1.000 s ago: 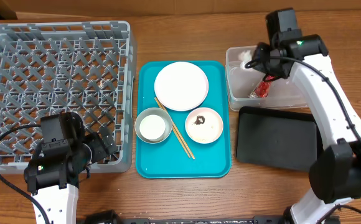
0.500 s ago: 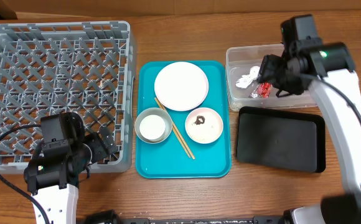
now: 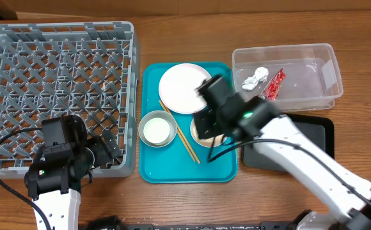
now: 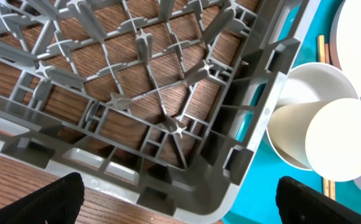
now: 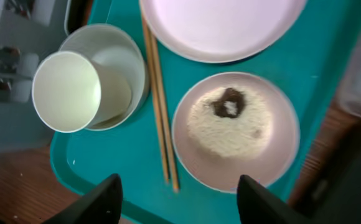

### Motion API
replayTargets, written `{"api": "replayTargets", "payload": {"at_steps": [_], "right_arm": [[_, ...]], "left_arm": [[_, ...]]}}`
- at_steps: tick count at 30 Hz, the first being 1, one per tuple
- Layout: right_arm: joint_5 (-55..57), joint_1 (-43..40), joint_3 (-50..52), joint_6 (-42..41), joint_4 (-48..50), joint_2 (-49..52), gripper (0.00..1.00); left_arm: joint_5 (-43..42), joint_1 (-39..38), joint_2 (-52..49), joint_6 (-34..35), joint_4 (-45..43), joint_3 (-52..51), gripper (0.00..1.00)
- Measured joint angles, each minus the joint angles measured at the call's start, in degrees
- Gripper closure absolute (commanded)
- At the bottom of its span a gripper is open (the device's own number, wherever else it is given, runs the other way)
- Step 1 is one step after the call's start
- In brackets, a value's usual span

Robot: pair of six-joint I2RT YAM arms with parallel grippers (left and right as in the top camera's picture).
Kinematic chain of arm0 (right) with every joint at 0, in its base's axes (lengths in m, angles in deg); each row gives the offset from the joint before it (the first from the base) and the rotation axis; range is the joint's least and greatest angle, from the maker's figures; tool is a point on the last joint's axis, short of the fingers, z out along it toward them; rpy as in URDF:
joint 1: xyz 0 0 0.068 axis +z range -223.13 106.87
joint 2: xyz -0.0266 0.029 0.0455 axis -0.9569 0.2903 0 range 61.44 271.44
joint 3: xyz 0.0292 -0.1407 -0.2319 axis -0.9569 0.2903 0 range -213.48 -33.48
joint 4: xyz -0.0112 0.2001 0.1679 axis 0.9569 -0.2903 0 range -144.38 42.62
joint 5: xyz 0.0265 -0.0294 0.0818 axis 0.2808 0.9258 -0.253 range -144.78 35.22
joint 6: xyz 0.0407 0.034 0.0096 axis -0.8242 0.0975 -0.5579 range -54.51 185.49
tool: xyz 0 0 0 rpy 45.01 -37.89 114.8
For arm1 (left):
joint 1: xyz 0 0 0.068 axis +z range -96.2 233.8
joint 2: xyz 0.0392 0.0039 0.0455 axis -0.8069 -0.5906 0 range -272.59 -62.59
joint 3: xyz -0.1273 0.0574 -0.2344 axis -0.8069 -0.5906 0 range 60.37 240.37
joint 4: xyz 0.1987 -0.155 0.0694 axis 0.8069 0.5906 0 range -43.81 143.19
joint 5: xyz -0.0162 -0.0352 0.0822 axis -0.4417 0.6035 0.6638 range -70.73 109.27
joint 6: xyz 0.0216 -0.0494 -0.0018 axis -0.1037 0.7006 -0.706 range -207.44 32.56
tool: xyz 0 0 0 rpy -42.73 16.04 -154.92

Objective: Sort waste into correct bins and load items into the dishwasher
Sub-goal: 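Reach the right gripper down and grasp the small rice bowl, then carry the bowl over the black tray and tip out the rice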

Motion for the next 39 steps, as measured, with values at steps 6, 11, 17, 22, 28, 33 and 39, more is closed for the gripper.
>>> {"api": "replayTargets", "payload": {"at_steps": [6,11,17,22,28,33,39], "right_arm": [[0.0,2.5,4.7,0.1,8.6,6.1,0.49],[-1.4,2.4,4.8,0.2,12.1,12.5,0.57],[-3.5,2.4,4.8,-0.4,12.9,18.7,0.77],[-3.9,2.4,4.9,-0.9,12.8,19.2,0.92],[-1.1,2.3,1.2,-0.7,6.6,18.7,0.96],[-1.1,0.9,-3.0,-0.9,1.2,18.1,0.96],[-2.4,-2.5,-5.0,-3.2,-2.2,11.9,0.96]], "left_arm": [[0.0,0.0,0.0,0.0,0.3,0.0,0.0],[0.0,0.0,0.0,0.0,0.3,0.0,0.0],[0.0,0.0,0.0,0.0,0.3,0.0,0.0],[0.0,0.0,0.0,0.0,0.3,0.0,0.01],[0.0,0.0,0.0,0.0,0.3,0.0,0.0],[0.0,0.0,0.0,0.0,0.3,0.0,0.0],[0.0,0.0,0.0,0.0,0.3,0.0,0.0]]}}
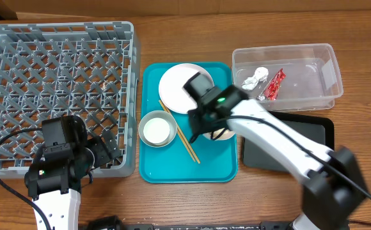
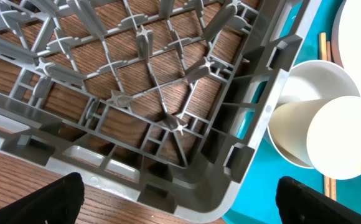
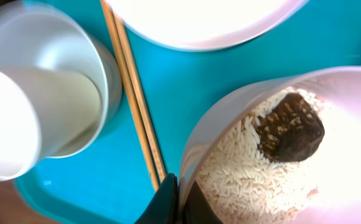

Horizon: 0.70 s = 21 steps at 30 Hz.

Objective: Sort waste into correct bins and load items into the dishwasher
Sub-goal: 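Carry the bowl over the black tray and tip out the rice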

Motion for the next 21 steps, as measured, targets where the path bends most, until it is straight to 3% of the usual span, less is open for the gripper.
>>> {"api": "replayTargets", "payload": {"at_steps": [9,21], "right_arm": [[-8.8,-17.7,-1.1,-3.4,-7.5,-9.4,0.96],[-33.4,-40.5,13.7,4.2,0.4,-9.3,0.96]], "left_arm": [[0.0,0.0,0.0,0.0,0.0,0.0,0.0],[0.0,0.0,0.0,0.0,0.0,0.0,0.0]]}}
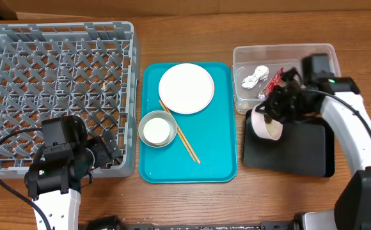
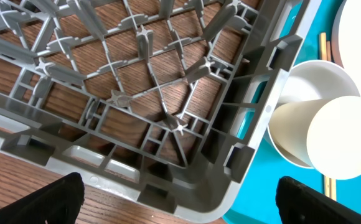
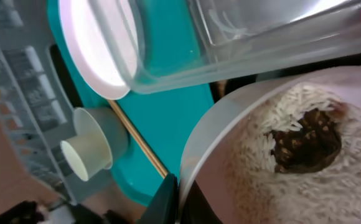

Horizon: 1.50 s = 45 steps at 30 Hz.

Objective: Sort waste into correct bins and load items into the dishwasher
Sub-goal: 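Carry the bowl over the black tray and tip out the rice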

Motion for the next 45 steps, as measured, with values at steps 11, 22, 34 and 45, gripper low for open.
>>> {"api": "replayTargets", "payload": {"at_steps": [11,22,34,45], "right_arm": [[-24.7,-17.8,18.8,3.4,15.9,0.0,0.96],[-46.5,-27.5,24.6,3.3,16.8,0.0,0.96],[-51.6,-28.2,24.6,-2.0,16.0,0.0,0.96],[-52.0,-28.2,24.6,-15.6,17.2,0.0,0.96]], "left_arm": [[0.0,0.0,0.0,0.0,0.0,0.0,0.0],[0.0,0.0,0.0,0.0,0.0,0.0,0.0],[0.0,0.0,0.0,0.0,0.0,0.0,0.0],[0.0,0.0,0.0,0.0,0.0,0.0,0.0]]}}
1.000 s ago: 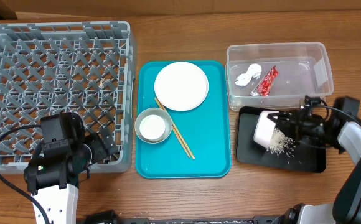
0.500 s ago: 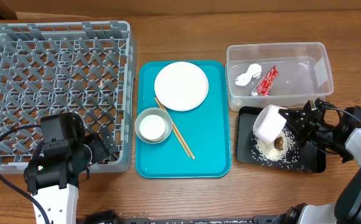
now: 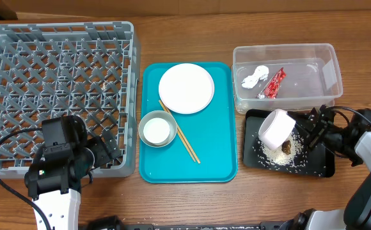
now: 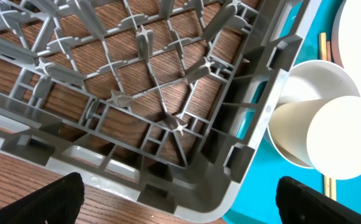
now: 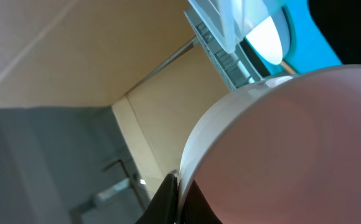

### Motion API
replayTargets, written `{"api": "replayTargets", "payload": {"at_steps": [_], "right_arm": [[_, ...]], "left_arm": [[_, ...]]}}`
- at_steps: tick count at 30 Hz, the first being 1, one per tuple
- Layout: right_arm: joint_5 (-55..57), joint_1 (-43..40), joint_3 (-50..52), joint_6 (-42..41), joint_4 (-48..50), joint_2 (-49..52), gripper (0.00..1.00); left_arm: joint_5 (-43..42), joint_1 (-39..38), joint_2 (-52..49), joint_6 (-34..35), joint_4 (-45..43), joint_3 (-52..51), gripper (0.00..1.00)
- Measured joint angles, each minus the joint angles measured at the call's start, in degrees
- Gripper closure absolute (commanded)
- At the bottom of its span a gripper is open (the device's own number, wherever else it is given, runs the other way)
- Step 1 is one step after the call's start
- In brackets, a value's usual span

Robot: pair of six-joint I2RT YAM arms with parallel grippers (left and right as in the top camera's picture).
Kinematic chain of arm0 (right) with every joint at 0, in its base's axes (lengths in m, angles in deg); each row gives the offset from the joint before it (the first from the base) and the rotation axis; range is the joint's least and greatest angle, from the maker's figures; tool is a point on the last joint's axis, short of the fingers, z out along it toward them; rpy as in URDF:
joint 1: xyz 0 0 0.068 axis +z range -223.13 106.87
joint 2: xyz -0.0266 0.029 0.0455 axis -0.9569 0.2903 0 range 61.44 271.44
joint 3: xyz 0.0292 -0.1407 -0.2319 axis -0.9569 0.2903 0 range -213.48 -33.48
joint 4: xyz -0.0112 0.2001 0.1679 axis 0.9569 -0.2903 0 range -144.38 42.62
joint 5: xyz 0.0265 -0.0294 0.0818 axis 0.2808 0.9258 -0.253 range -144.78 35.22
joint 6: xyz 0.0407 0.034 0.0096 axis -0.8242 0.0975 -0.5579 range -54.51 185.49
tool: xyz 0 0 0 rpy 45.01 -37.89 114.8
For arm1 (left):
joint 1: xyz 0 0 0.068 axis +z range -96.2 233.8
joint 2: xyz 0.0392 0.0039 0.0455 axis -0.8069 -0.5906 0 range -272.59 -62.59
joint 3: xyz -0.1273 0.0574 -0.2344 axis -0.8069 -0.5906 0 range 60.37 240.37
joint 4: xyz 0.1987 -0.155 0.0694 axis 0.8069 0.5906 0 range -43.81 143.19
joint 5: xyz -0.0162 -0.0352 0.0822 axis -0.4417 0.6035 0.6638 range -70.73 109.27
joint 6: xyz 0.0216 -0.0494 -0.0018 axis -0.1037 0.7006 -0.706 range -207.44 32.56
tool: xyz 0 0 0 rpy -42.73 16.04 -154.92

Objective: Sort waste into correct bins and load items into the dishwasher
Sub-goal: 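Carry the bowl over the black tray and tip out the rice, then return the emptied bowl to the teal tray with the right gripper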

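My right gripper [image 3: 299, 131] is shut on the rim of a pink bowl [image 3: 276, 129], which is tipped on its side above the black tray [image 3: 313, 167]. White rice and a dark lump [image 3: 283, 149] lie spilled on that tray. In the right wrist view the bowl's [image 5: 280, 143] inside looks bare, with my right gripper [image 5: 177, 186] pinching its edge. My left gripper [image 4: 180, 208] is open over the near right corner of the grey dish rack [image 4: 137, 93], holding nothing.
The teal tray [image 3: 217, 160] holds a white plate [image 3: 186, 87], a white bowl with a paper cup in it [image 3: 157, 129] and chopsticks [image 3: 187, 144]. A clear bin [image 3: 307, 96] behind the black tray holds a crumpled tissue [image 3: 254, 77] and a red wrapper [image 3: 272, 85].
The bowl, which was held with rice in it at the black tray's left edge, is now tipped over the tray. The rice and dark lump now lie on the tray. The left arm is unchanged.
My right gripper was open above the rice bowl on the teal tray. Then it was shut on the bowl's rim there. Then it held the full bowl at the black tray, and now the food lies on that tray. The left gripper has stayed open by the rack.
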Motion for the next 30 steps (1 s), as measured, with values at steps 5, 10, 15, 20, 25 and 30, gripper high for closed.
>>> {"api": "replayTargets", "payload": {"at_steps": [5,10,15,20,25,30], "right_arm": [[0.0,0.0,0.0,-5.1,4.3,0.0,0.96],[0.7,0.5,0.0,3.2,5.9,0.0,0.96],[4.3,5.0,0.0,14.8,4.9,0.0,0.96],[12.5,11.6,-3.8,19.8,-0.5,-1.9,0.96],[26.2,18.4,-13.9,23.3,-10.1,-6.7,0.96],[42.0,29.9,-24.2,24.7,-12.8,-9.5,0.96]], "left_arm": [[0.0,0.0,0.0,0.0,0.0,0.0,0.0],[0.0,0.0,0.0,0.0,0.0,0.0,0.0],[0.0,0.0,0.0,0.0,-0.1,0.0,0.0],[0.0,0.0,0.0,0.0,-0.2,0.0,0.0],[0.0,0.0,0.0,0.0,-0.1,0.0,0.0],[0.2,0.0,0.0,0.0,-0.2,0.0,0.0]]}}
